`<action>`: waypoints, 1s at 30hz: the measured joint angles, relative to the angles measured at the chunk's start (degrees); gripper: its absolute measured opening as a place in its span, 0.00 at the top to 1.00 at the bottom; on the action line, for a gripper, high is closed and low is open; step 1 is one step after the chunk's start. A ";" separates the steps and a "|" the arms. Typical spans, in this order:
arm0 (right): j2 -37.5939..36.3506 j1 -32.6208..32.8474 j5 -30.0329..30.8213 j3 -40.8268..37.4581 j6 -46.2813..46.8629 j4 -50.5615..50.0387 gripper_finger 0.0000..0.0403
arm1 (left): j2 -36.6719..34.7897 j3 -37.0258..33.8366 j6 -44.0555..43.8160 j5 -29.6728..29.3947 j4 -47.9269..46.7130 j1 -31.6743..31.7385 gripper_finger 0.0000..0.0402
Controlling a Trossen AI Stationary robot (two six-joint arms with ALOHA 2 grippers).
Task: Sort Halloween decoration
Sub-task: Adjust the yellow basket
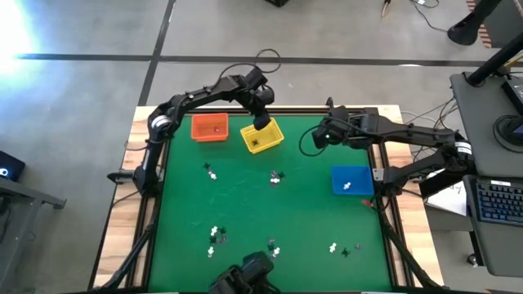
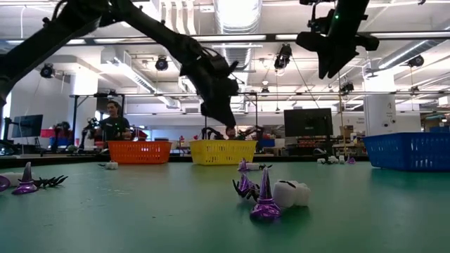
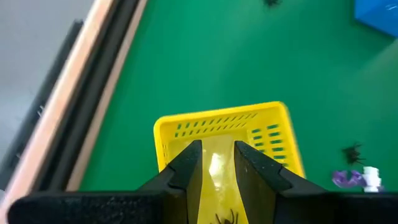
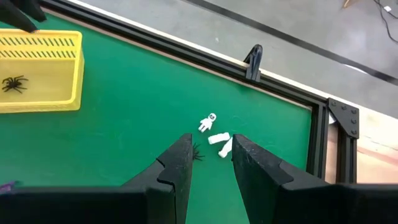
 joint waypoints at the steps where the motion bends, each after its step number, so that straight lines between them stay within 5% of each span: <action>1: 0.01 -0.01 -0.01 -0.02 -0.07 0.02 0.73 | 0.78 0.23 -0.43 0.19 -0.04 0.02 0.81; 8: -0.02 -0.21 0.02 -0.02 -0.09 0.01 0.73 | 6.95 5.42 -3.42 2.74 -2.19 0.12 0.81; 19: -0.02 -0.21 -0.42 -0.02 0.98 -0.02 0.73 | 17.46 24.98 -2.93 3.30 -15.97 0.55 0.81; 30: -0.02 -0.21 -0.50 -0.04 0.96 -0.22 0.73 | 18.33 26.31 -1.29 1.78 -20.22 0.75 0.81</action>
